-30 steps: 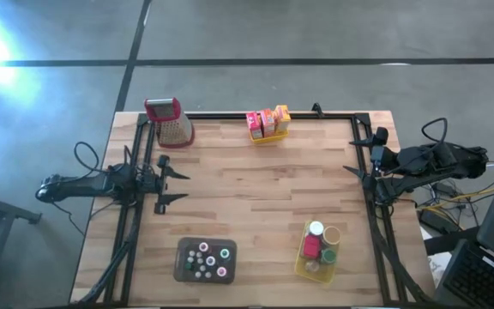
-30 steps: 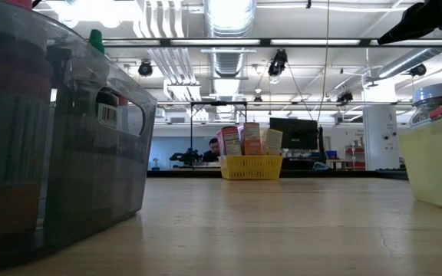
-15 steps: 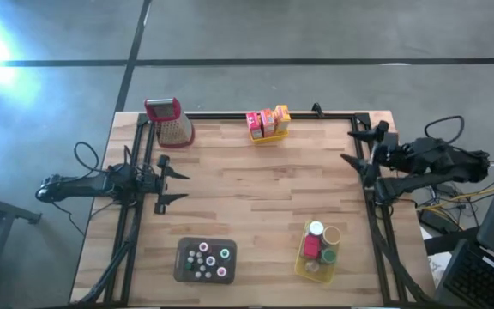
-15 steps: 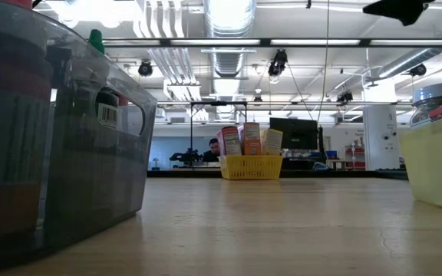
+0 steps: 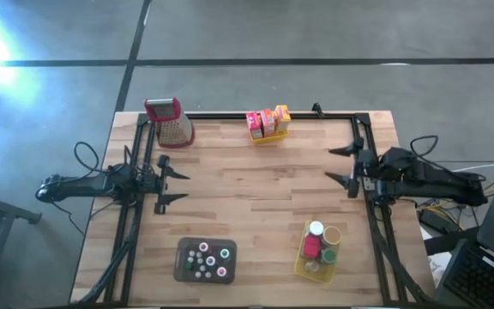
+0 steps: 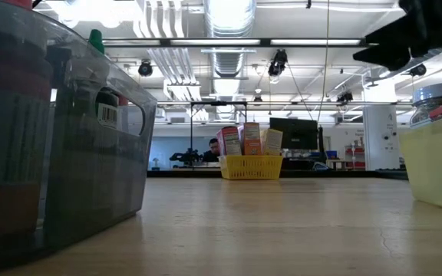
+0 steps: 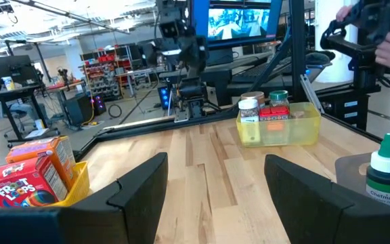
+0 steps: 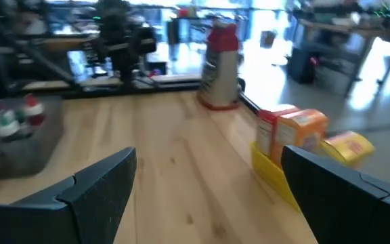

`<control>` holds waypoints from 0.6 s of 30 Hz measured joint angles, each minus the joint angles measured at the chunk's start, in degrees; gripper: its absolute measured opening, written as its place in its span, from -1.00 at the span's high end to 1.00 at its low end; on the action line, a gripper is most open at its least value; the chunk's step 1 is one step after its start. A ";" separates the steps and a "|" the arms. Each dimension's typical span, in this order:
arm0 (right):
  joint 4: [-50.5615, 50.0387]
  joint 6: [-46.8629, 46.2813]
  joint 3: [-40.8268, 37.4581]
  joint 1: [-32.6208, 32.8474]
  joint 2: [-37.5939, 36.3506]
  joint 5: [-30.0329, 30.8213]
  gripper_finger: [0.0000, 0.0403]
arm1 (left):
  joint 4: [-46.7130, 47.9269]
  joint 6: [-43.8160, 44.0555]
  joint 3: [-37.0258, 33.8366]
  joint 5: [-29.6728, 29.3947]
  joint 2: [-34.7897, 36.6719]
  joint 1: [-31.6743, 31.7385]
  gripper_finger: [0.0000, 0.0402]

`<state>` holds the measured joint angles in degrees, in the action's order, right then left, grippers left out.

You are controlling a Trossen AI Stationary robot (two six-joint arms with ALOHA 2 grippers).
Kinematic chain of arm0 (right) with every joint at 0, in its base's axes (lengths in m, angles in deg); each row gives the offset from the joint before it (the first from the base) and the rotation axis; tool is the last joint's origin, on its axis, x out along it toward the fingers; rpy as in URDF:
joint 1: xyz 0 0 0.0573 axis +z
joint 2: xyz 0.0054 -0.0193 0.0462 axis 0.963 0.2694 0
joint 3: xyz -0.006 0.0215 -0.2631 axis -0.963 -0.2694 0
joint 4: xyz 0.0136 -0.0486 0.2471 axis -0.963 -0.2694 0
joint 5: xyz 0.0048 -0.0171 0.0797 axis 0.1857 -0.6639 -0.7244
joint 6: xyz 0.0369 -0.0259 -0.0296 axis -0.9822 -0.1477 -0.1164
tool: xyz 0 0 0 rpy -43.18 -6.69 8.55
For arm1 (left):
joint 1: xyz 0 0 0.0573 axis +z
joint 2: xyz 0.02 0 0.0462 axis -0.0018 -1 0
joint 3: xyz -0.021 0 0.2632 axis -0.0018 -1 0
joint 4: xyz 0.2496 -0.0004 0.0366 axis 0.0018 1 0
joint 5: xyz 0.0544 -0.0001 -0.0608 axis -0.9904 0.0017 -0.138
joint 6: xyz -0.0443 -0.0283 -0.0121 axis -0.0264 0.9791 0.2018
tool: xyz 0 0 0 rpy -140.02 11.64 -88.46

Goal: Pick & Place Kitchen Items
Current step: Return to Home Position

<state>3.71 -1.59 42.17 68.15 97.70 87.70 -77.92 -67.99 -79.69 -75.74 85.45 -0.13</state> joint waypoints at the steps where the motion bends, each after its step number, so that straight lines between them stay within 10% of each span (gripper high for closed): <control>1: 0.31 1.07 -1.37 0.00 -1.42 -1.24 -0.81 | 0.00 0.00 0.00 0.00 0.00 0.00 -0.26; 18: 3.22 3.72 -13.36 -0.44 -12.33 -1.93 -0.81 | -0.02 0.00 0.00 0.00 -0.09 0.00 -0.26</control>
<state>6.93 2.13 28.81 67.72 85.38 85.77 -77.94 -67.99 -79.69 -75.74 85.37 -0.13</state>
